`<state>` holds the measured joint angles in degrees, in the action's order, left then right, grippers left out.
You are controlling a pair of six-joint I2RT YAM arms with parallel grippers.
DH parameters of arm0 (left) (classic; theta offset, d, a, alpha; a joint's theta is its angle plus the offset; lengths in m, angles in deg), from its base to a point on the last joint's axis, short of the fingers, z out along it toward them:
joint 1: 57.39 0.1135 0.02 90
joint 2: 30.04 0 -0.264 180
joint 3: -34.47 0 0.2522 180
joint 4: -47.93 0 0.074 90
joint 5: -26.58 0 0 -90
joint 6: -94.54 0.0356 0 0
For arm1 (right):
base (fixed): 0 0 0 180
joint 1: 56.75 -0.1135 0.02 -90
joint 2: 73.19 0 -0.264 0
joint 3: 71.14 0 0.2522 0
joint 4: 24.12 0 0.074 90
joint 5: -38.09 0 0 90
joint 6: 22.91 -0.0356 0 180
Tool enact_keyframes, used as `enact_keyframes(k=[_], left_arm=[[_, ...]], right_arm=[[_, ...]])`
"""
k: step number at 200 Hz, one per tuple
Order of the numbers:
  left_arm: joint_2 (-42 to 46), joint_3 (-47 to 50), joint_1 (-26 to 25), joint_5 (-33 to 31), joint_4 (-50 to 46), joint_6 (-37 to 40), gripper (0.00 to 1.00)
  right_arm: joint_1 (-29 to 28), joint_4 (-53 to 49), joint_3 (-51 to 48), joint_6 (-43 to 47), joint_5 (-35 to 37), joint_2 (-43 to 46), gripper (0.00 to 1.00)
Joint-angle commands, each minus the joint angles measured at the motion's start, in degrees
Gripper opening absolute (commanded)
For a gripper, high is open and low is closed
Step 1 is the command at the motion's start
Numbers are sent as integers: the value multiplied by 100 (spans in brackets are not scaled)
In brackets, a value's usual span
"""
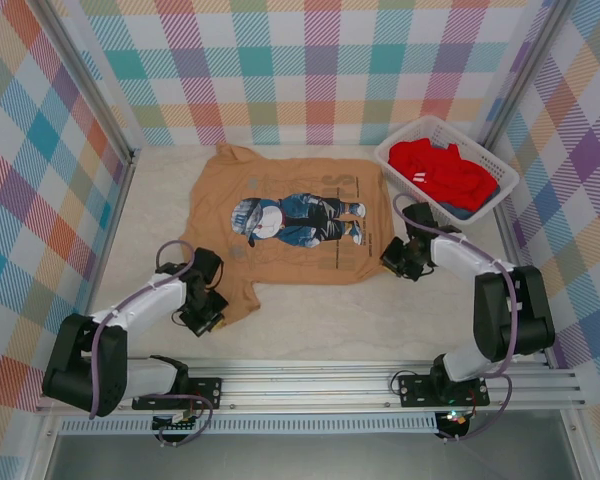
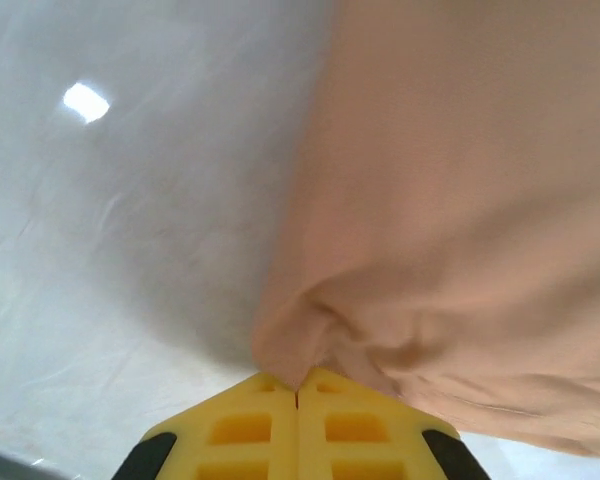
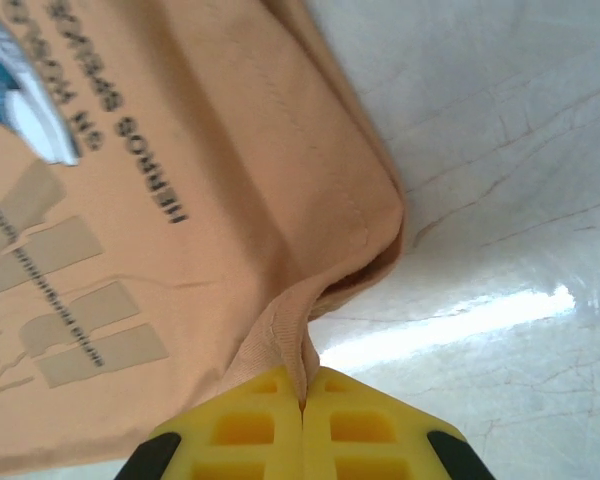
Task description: Fold and stack the t-shirts
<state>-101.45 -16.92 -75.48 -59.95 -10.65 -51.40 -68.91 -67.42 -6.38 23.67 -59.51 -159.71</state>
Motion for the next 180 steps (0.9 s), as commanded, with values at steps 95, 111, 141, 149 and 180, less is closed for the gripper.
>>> enact_keyframes(k=[95,111,141,149,180], left_arm=[[257,-6243,130,-2123,114,1630,0],[441,-6639,130,-2128,280,1874,0],[655,-7329,130,-1883,531,2123,0],[613,-7597,130,-1845,501,2152,0],[-33,-8995,130,-1824,174,2306,0]], right_arm=[[-93,65,3525,1134,-504,1260,0],[-93,227,3600,1154,-623,1564,0],[-93,543,3653,1095,-768,2167,0],[-90,623,3683,1050,-786,2296,0],[-93,953,3880,703,-890,2399,0]])
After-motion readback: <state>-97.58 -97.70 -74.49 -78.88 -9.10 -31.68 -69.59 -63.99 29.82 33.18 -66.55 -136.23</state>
